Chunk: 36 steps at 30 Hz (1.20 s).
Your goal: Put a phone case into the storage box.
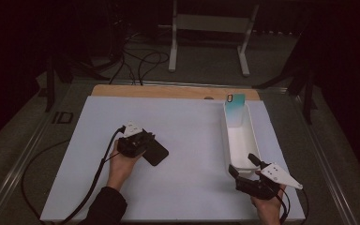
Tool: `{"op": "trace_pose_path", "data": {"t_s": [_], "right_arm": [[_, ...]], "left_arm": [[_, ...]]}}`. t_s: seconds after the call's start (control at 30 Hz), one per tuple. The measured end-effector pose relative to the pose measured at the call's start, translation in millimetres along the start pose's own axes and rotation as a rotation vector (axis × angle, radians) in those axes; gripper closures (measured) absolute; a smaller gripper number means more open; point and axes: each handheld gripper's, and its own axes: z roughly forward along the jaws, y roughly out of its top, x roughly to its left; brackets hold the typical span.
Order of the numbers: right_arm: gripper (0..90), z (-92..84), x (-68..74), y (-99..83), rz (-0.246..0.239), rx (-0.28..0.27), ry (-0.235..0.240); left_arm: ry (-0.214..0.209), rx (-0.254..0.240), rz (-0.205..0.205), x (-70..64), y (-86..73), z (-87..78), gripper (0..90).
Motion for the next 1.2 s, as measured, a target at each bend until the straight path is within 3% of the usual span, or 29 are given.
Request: {"op": "trace_pose_path", "data": {"t_s": [0.13,0.3,0.7,0.97,1.2], "right_arm": [[13.7,0.1,-0.9,-0.6,0.001,-0.001,-0.002],[13.7,0.1,-0.7,-1.0,-0.002,-0.002,-0.003],[13.8,0.9,-0.4,-1.8,0.005,-0.001,0.0],[13.9,0.2,-0.3,-1.8,0.004,-0.003,0.002],[13.9,-0.8,-1.7,-1.5,0.001,-0.004,-0.004]], "left_arm": [[-0.028,0.037,0.002,-4.0,-0.7,18.2,89.8],[-0.045,0.096,0.026,-11.9,-1.2,34.5,90.0],[-0.059,0.219,0.009,-22.8,-6.4,64.0,90.0],[-0.056,0.259,0.036,-29.2,-7.7,61.8,90.0],[-0.037,0.285,0.035,-27.2,-18.7,40.1,90.0]]}}
